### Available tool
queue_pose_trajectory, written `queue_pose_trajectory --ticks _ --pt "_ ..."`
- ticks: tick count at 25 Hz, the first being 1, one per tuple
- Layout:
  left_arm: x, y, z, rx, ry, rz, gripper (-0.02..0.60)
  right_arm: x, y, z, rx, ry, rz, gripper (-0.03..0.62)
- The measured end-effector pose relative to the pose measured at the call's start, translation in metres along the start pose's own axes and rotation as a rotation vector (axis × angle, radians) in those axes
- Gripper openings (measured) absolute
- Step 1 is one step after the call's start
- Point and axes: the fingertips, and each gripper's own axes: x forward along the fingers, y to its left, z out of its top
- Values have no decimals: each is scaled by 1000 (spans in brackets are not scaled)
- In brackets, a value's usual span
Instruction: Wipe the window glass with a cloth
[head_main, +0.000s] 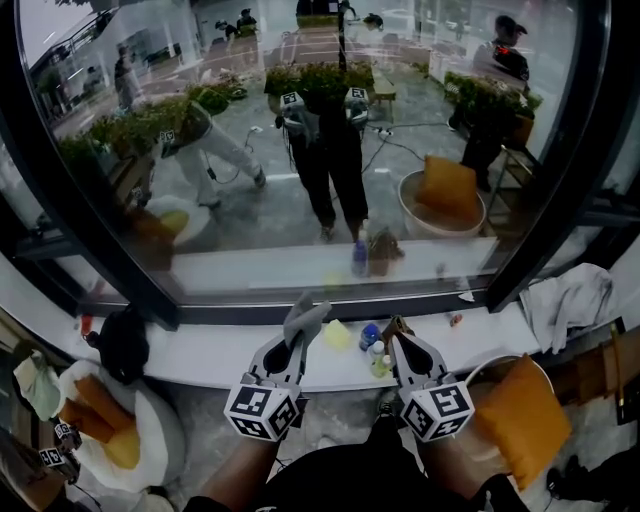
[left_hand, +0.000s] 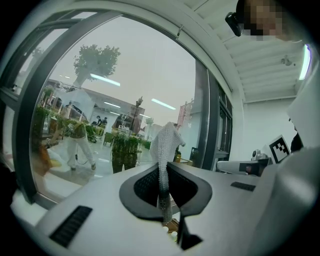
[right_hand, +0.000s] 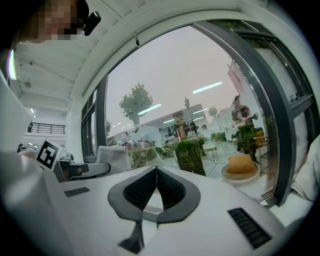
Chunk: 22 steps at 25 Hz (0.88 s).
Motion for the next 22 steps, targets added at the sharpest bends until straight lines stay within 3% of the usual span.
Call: queue_pose_trajectory --ticks 10,22 --pt "21 4 5 -4 -16 26 18 14 -20 15 -25 -13 11 28" --pt "64 23 23 -9 -61 143 18 72 -52 46 -70 -19 118 28"
